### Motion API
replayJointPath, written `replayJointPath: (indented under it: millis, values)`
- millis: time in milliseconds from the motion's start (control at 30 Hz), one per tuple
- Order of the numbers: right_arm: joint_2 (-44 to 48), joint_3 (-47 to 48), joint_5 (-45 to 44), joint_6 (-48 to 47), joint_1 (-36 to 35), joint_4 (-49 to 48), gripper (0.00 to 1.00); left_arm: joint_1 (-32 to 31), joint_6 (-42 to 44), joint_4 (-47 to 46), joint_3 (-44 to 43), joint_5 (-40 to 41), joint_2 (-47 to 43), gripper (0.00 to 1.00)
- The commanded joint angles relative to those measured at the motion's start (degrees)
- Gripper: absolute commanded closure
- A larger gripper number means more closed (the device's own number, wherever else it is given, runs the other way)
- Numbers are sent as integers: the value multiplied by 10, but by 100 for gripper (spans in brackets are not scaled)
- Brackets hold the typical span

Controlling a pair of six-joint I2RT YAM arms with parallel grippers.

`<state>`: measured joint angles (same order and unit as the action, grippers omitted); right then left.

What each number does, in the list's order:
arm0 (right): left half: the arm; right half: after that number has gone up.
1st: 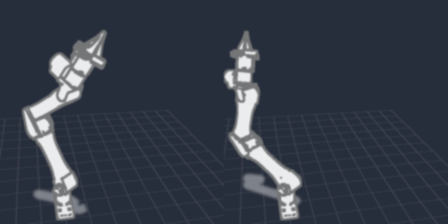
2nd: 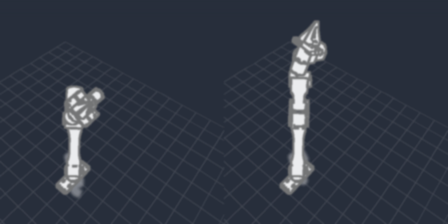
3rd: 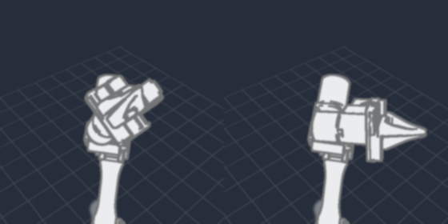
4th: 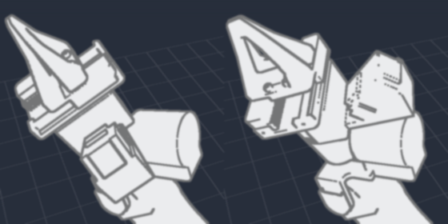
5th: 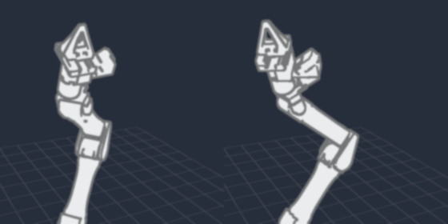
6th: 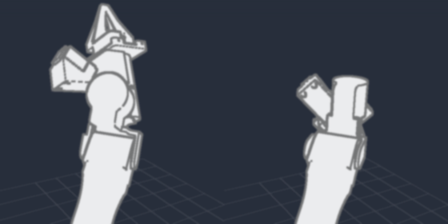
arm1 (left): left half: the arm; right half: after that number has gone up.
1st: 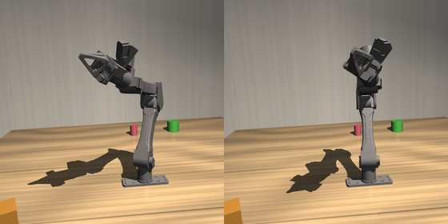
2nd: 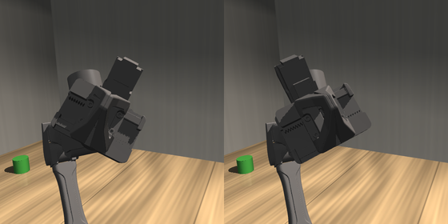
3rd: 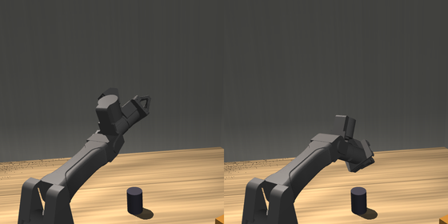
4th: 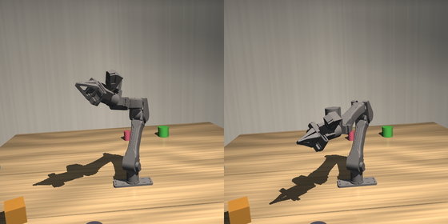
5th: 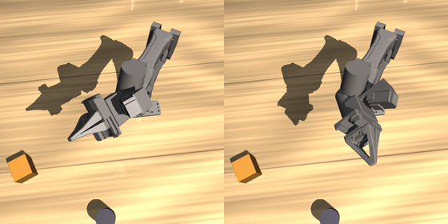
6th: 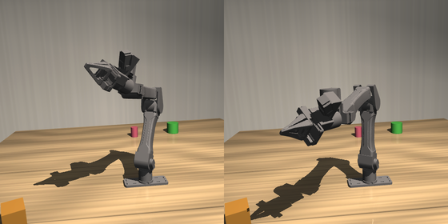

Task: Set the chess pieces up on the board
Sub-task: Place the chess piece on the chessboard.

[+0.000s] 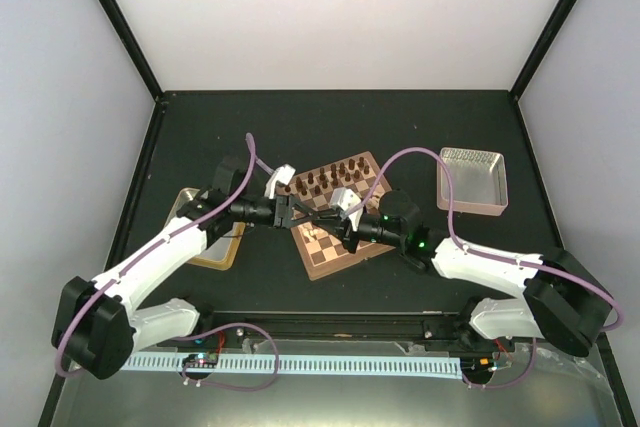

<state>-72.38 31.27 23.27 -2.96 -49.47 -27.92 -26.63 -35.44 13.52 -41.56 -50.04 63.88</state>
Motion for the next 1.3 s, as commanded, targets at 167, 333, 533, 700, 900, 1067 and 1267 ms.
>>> replayJointPath:
  millis: [167, 333, 533, 700, 900, 1067, 1267]
  values:
    - [9, -7, 21, -19, 1, -29, 91, 4, 0, -25, -24, -20, 20, 94]
    - [19, 7, -43, 49, 3, 32, 49, 4, 20, -17, -21, 6, 16, 99]
    - [80, -30, -140, 184, 30, 96, 29, -17, 50, 5, -28, 147, 10, 98]
    - [162, -63, -293, 320, 66, 194, 29, -89, 66, -4, -42, 312, 38, 98]
    - [224, -55, -368, 477, 188, 373, 28, -189, 104, -15, -102, 410, 162, 98]
    - [240, -61, -320, 524, 260, 423, 28, -243, 145, -11, -171, 453, 258, 97]
    - [232, -71, -300, 526, 265, 422, 28, -268, 160, 0, -242, 464, 354, 96]
